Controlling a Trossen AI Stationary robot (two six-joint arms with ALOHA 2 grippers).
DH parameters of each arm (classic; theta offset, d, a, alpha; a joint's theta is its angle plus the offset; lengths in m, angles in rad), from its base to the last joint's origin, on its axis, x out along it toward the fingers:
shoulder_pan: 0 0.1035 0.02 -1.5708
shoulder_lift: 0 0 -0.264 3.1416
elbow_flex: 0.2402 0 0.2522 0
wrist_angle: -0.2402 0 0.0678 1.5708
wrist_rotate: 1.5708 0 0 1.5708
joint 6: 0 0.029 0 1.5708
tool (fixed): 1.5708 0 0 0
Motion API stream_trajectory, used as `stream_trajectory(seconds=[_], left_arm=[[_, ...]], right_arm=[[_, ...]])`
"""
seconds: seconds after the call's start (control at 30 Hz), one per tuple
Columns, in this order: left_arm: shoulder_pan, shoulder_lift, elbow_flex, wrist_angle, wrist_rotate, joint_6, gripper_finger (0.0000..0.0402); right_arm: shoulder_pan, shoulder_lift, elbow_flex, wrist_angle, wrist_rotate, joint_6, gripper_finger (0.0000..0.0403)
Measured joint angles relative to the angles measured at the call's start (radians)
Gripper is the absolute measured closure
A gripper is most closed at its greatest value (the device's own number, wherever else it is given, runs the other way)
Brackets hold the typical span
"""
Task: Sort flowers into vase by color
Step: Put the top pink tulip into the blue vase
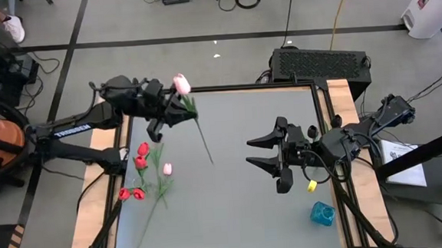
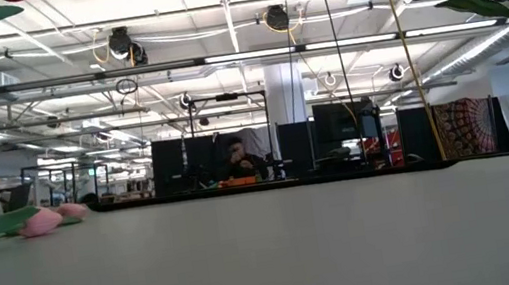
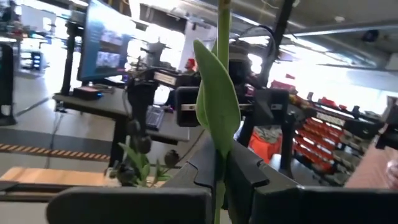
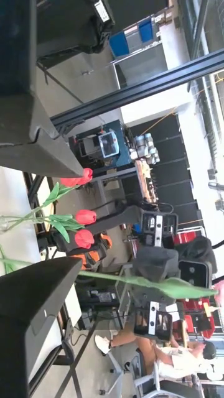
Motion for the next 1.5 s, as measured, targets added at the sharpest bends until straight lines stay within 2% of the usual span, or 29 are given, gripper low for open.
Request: stream_trajectory(seconds=[0.5, 0.83, 1.07, 1.27, 1.5], left_arm=[[-0.203, 0.177, 0.135, 0.001, -0.066, 0.048, 0.0382], [-0.3, 0.259, 0.194, -0.001, -0.106, 0.074, 0.0382], [-0.322, 0.291, 0.224, -0.001, -0.143, 0.097, 0.0382], [-0.329, 0.293, 0.226, 0.001, -0.176, 0.099, 0.0382], [-0.328, 0.297, 0.226, 0.001, -0.191, 0.099, 0.0382]], right_arm=[[-0.007, 0.0, 0.0, 0.019, 0.0, 0.0, 0.0192], [-0.014, 0.0, 0.0, 0.083, 0.0, 0.001, 0.0192], [-0.014, 0.0, 0.0, 0.13, 0.001, 0.105, 0.0192], [-0.014, 0.0, 0.0, 0.129, 0.002, 0.117, 0.0192], [-0.067, 0.02, 0.0, 0.133, 0.003, 0.223, 0.0192]])
